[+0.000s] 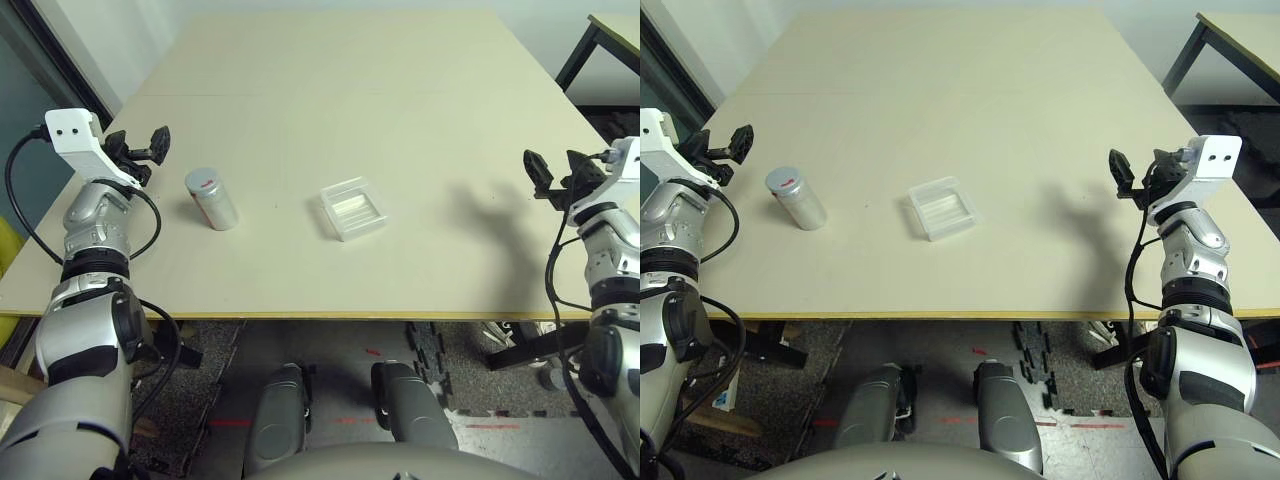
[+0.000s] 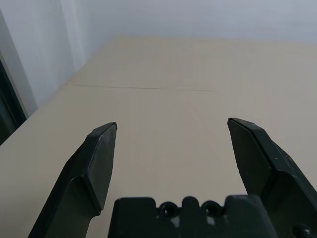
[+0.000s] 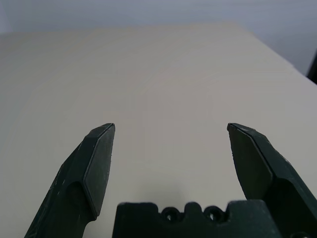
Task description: Pour the medicine from the bottle into the box.
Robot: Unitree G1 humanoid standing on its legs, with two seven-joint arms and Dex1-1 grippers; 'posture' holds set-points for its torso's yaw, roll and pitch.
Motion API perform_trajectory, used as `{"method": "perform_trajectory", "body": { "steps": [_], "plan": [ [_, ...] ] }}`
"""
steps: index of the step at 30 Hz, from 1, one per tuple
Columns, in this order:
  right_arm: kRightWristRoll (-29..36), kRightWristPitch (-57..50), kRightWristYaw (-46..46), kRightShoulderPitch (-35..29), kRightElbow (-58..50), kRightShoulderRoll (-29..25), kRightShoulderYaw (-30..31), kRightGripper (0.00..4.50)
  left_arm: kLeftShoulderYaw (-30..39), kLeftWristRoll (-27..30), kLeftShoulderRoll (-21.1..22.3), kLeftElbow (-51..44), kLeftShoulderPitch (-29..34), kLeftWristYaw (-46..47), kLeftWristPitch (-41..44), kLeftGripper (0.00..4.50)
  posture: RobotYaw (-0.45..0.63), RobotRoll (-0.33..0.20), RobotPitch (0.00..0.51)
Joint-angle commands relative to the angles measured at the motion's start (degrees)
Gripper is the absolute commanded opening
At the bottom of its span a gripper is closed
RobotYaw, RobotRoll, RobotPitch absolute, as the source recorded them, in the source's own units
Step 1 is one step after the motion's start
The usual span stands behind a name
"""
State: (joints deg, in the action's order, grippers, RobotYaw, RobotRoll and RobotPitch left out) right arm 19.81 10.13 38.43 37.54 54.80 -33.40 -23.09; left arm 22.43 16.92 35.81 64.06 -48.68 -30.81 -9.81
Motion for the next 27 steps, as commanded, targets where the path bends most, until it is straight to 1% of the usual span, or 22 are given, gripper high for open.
{"method": "perform_trajectory", "body": {
  "steps": [1,7,9,13,18,22,27],
  "plan": [
    [2.46,-2.64,7.68,-0.42,-4.17,1.02,1.25,4.5,0.7,0.7,0.98,0.15,0.52,-1.62,1.22,4.49,-0.16,0.0,0.097],
    [5.33,-9.91,23.81,-4.08,-15.83,2.37,7.25,4.5,2.08,2.23,3.46,-1.01,1.39,-5.17,3.43,4.49,-0.14,0.0,0.105],
    [6.12,-11.96,26.82,-5.05,-18.93,2.51,8.51,4.5,2.4,2.78,3.98,-1.58,1.73,-6.83,4.35,4.49,-0.13,0.0,0.108],
    [6.98,-15.79,35.27,-7.53,-26.45,2.08,13.14,4.5,2.99,4.36,4.87,-4.55,3.04,-9.9,6.88,4.49,-0.13,0.0,0.112],
    [5.91,-16.75,39.71,-8.97,-30.82,1.15,16.79,4.5,3.77,6.23,5.01,-9.15,5.4,-11.54,9.56,4.49,-0.12,0.0,0.114],
    [5.02,-16.74,41.53,-9.51,-32.37,0.65,18.91,4.5,4.47,8.85,4.76,-15.8,8.82,-14.25,13.66,4.49,-0.11,0.0,0.121],
    [4.2,-16.0,42.27,-9.64,-32.6,0.51,20.13,4.5,5.54,13.41,3.93,-29.74,16.23,-16.39,19.09,4.49,-0.11,0.0,0.127]
  ]
}}
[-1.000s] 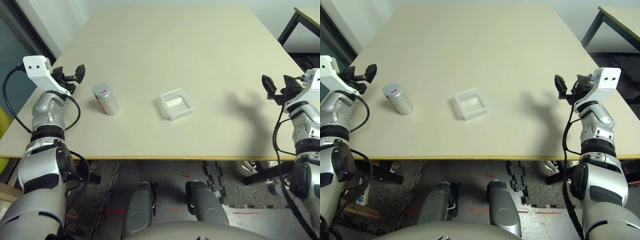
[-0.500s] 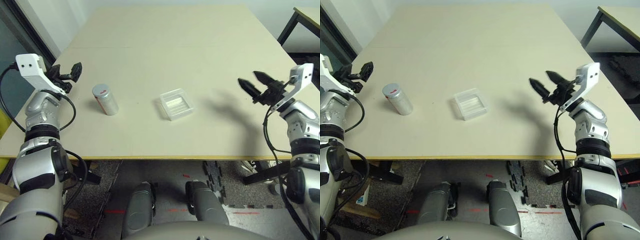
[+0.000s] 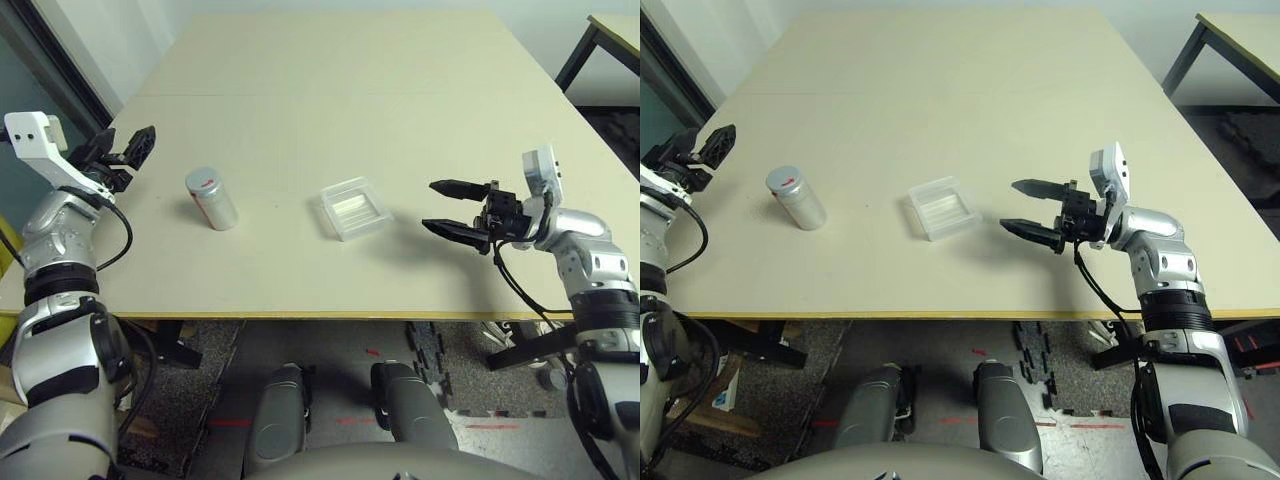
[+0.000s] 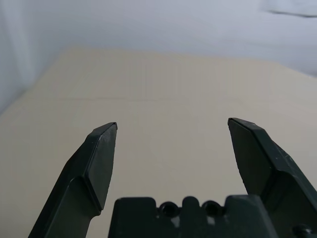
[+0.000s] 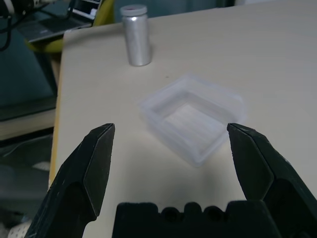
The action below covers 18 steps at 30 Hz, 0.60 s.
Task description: Pour the medicine from the bottle into the box.
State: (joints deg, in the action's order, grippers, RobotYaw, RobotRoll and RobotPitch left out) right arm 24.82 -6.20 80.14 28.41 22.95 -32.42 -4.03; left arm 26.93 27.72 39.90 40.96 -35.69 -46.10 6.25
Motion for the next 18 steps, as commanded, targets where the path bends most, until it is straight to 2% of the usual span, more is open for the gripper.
{"method": "perform_trajectory", "body": {
  "steps": [1,8,18],
  "plan": [
    [-0.95,0.49,0.5,-0.44,-0.56,-0.4,1.13,4.5,1.47,3.8,-0.32,-9.9,5.07,-1.42,4.23,4.49,-0.11,0.0,0.127],
    [-2.03,2.3,0.19,-0.07,1.73,0.17,1.57,4.5,4.54,8.18,-0.36,-26.73,17.38,-0.83,8.64,4.49,-0.08,0.0,0.13],
    [-3.32,4.42,0.44,1.91,5.09,1.53,1.99,4.5,3.59,8.37,-2.09,-36.25,31.52,-2.69,9.05,4.49,-0.06,0.0,0.131]
  ]
}}
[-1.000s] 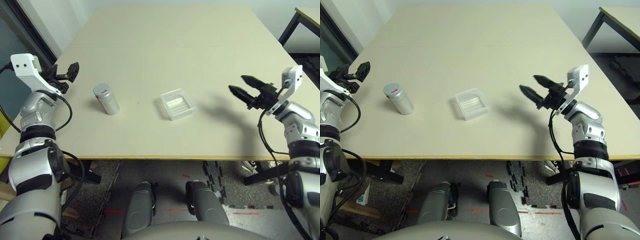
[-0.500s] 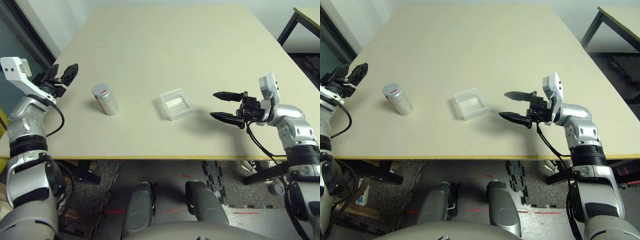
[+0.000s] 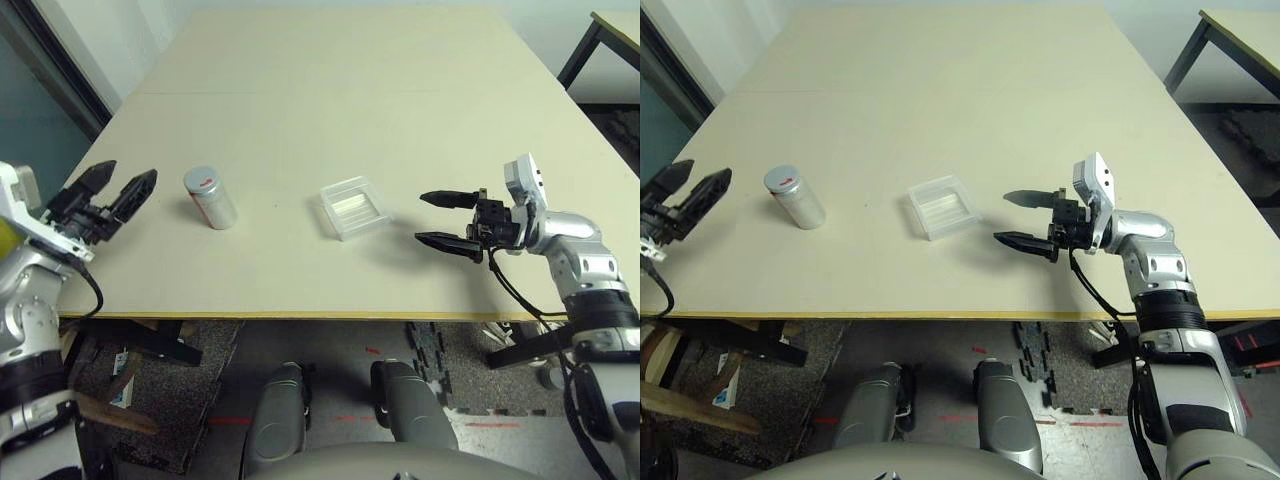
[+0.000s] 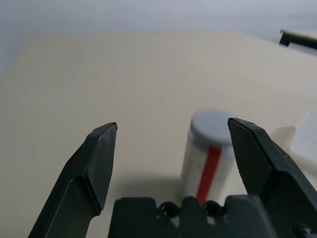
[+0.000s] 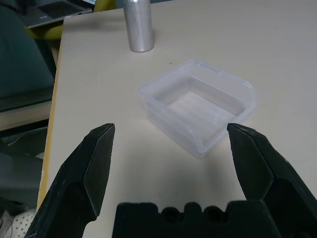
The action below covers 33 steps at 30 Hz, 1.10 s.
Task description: Pour the medicine from the bottle into the box.
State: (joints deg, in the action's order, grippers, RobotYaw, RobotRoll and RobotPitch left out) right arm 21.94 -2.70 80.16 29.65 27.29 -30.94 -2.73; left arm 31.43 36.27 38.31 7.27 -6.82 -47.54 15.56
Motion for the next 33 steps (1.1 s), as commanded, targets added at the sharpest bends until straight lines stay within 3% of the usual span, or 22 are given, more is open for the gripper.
{"method": "perform_trajectory", "body": {
  "steps": [1,8,33],
  "plan": [
    [-0.5,0.97,0.49,0.72,0.78,0.11,0.65,4.5,-1.43,-0.59,-0.93,-2.97,3.59,-1.42,-0.72,4.49,-0.07,0.0,0.13],
    [-0.2,0.3,0.76,-0.05,-0.57,-0.02,0.66,4.5,-5.61,-4.28,-3.19,-1.02,4.78,-1.55,-4.91,4.49,-0.08,0.0,0.13],
    [1.46,-2.69,-0.98,-4.45,-7.69,-2.62,-0.81,4.5,-13.55,-12.31,-5.91,20.46,-9.41,-3.38,-17.03,4.49,-0.17,0.0,0.124]
  ]
}}
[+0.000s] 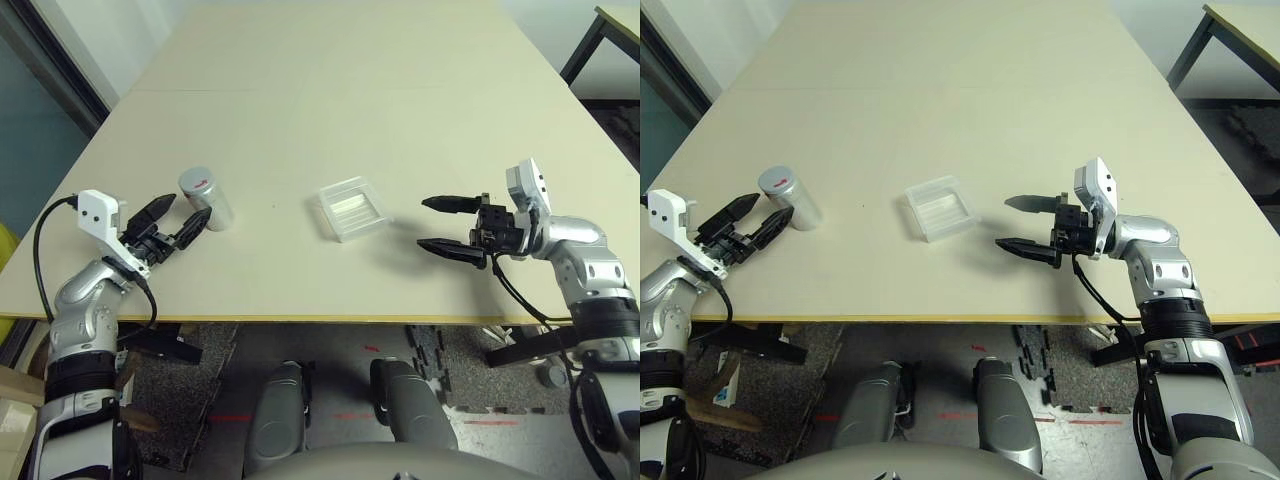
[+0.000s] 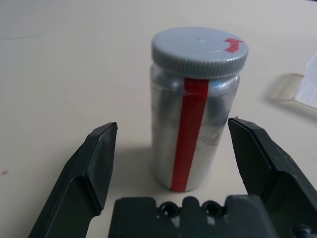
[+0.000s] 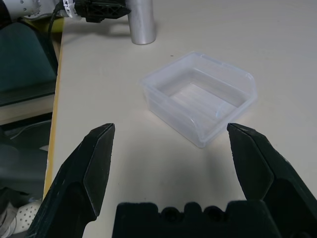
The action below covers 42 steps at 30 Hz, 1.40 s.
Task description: Pour the medicine from the bottle into the box.
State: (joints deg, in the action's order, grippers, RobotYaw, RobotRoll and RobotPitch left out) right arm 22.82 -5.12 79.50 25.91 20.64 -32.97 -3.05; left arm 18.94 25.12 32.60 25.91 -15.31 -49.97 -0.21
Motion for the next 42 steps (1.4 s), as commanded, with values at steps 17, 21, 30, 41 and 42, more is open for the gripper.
{"method": "perform_trajectory", "body": {
  "steps": [17,21,30,41,42],
  "plan": [
    [1.14,-0.67,-1.49,-1.5,-2.55,-1.0,-0.42,4.5,-3.67,-3.4,-1.92,11.68,-8.56,-2.11,-5.4,4.49,-0.19,0.0,0.121],
    [1.22,-0.8,-1.7,-1.75,-2.87,-1.11,-0.5,4.5,-4.26,-4.38,-1.94,13.96,-9.97,-2.54,-6.98,4.49,-0.19,0.0,0.121],
    [1.29,-0.88,-2.01,-1.79,-3.01,-1.16,-0.44,4.5,-5.0,-6.62,-2.09,20.11,-13.8,-2.45,-11.67,4.49,-0.19,0.0,0.117],
    [1.22,-0.78,-2.1,-1.65,-2.79,-1.23,-0.34,4.5,-5.12,-7.59,-3.21,23.1,-15.5,-2.27,-14.23,4.49,-0.19,0.0,0.114],
    [1.21,-0.77,-2.1,-1.64,-2.77,-1.24,-0.32,4.5,-5.09,-7.64,-3.25,23.25,-15.58,-2.28,-14.36,4.49,-0.19,0.0,0.114]
  ]
}}
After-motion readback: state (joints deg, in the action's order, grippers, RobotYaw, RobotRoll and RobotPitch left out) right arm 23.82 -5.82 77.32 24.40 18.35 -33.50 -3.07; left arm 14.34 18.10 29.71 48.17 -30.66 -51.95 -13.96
